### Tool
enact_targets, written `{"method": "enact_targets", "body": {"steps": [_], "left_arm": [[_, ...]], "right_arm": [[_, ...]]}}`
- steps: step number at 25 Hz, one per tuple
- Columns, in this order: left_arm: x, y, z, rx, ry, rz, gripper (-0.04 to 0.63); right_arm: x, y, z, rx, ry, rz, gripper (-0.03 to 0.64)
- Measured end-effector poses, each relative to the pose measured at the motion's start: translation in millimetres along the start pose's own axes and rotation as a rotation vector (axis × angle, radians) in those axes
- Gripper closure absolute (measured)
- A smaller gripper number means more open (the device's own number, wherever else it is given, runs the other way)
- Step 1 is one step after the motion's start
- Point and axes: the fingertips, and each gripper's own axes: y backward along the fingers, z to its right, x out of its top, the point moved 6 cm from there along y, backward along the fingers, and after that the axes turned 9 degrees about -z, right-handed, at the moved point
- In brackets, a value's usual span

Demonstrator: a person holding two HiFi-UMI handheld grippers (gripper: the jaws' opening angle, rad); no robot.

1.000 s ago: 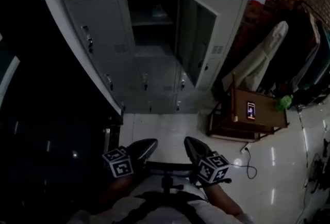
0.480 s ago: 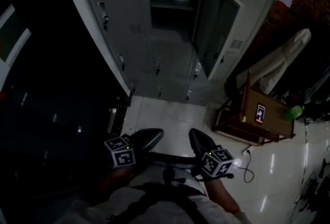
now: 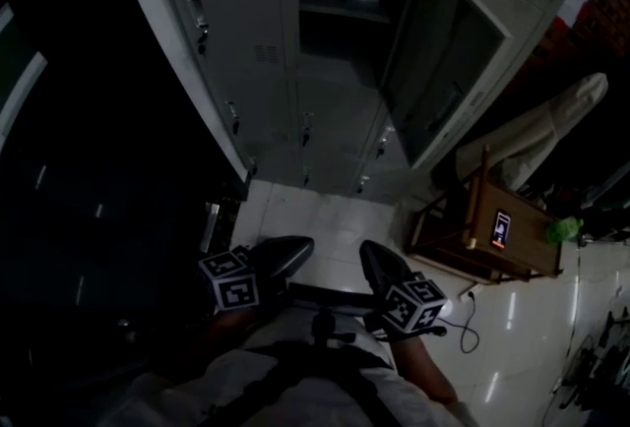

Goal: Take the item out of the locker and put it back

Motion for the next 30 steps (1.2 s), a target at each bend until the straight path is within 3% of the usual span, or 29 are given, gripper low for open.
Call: {"method": "enact_targets", "body": {"steps": [8, 16, 22, 27, 30], "left_arm": [[78, 11, -71, -0.046, -0.008, -0.028, 0.592], [157, 29, -135, -0.087, -0.054, -0.069, 0.592], [190, 54, -179, -0.097, -0.047, -0.077, 0.592], [200, 68, -209, -0.115, -0.017, -0.094, 0.592], [205, 68, -222, -0.139, -0.008, -0.115, 0.592]], "right_arm": [[57, -79, 5, -0.074, 0.009, 0.043, 0.617], [118, -153, -18, -0.115, 0.019, 0.081, 0.617], [146, -200, -25, -0.172, 0.008, 0.094, 0.617], [157, -232, -31, -0.181, -0.011, 0.106, 0.617], [162, -240, -28, -0.231, -0.02, 0.114, 0.617]]}}
